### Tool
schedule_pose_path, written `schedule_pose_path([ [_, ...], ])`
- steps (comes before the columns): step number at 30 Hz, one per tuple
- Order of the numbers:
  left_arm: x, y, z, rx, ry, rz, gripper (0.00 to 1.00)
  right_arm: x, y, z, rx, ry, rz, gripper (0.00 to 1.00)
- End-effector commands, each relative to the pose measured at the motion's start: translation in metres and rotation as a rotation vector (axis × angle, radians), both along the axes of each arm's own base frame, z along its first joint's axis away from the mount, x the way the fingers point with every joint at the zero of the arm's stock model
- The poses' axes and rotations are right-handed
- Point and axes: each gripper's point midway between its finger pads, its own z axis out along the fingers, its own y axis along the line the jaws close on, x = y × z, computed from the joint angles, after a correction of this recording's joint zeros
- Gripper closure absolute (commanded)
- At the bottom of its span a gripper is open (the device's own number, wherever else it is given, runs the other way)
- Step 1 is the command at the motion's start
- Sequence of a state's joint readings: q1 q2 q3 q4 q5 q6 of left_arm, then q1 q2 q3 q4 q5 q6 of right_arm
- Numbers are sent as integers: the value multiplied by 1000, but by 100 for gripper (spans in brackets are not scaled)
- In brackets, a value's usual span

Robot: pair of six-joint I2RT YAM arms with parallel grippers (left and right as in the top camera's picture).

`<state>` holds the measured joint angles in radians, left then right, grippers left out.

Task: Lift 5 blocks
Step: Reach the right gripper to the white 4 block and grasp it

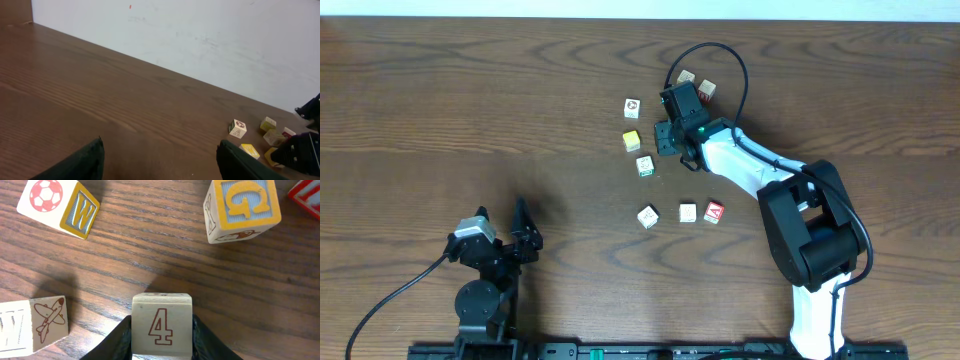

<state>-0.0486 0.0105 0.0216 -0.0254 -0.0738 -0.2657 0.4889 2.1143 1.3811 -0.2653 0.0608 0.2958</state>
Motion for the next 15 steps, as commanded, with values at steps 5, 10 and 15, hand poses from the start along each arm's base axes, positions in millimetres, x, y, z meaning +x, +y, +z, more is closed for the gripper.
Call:
schedule_pose_path([
  [5, -1, 3, -17, 3, 53, 15, 28, 6, 6, 3, -37, -37, 60, 39],
  [10, -1, 3, -17, 3, 53, 15, 28, 6, 6, 3, -61, -48, 100, 65],
  [15, -1, 3, -17, 3, 53, 15, 27, 6, 6, 3, -61, -46, 100, 64],
])
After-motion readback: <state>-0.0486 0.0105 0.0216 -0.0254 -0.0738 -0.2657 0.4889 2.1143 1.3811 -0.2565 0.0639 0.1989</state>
